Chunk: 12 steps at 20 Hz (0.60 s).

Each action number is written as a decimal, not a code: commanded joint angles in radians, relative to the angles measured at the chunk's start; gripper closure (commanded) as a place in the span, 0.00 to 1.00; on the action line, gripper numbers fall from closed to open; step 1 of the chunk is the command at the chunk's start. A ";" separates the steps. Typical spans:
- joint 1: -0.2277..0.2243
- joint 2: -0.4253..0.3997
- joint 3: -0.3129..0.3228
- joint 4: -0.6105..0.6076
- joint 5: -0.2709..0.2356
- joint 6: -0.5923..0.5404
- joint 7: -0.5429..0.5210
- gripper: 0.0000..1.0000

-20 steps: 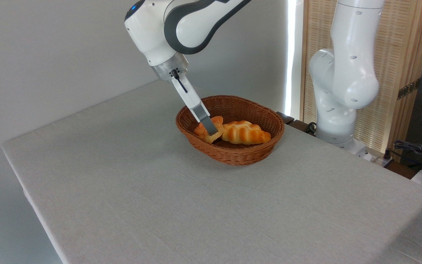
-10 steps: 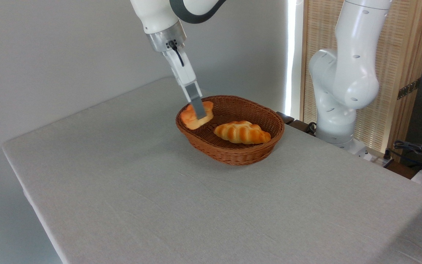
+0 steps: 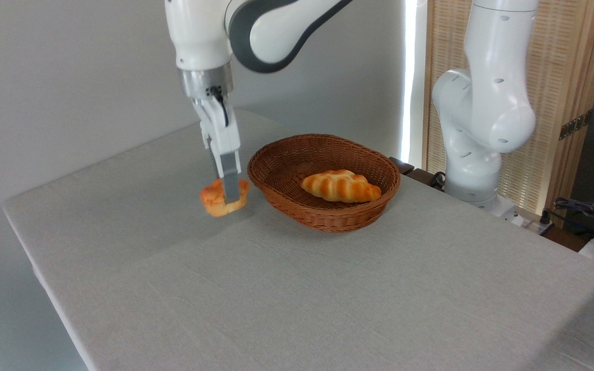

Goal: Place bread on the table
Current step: 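Carry the roll out of the basket and lower it onto the table, then open the gripper to release the roll on the table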

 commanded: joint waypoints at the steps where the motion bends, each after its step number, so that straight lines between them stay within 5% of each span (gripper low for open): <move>1: -0.014 0.109 -0.005 0.014 0.008 0.138 -0.072 0.01; 12: -0.011 0.103 0.000 0.014 0.007 0.133 -0.080 0.00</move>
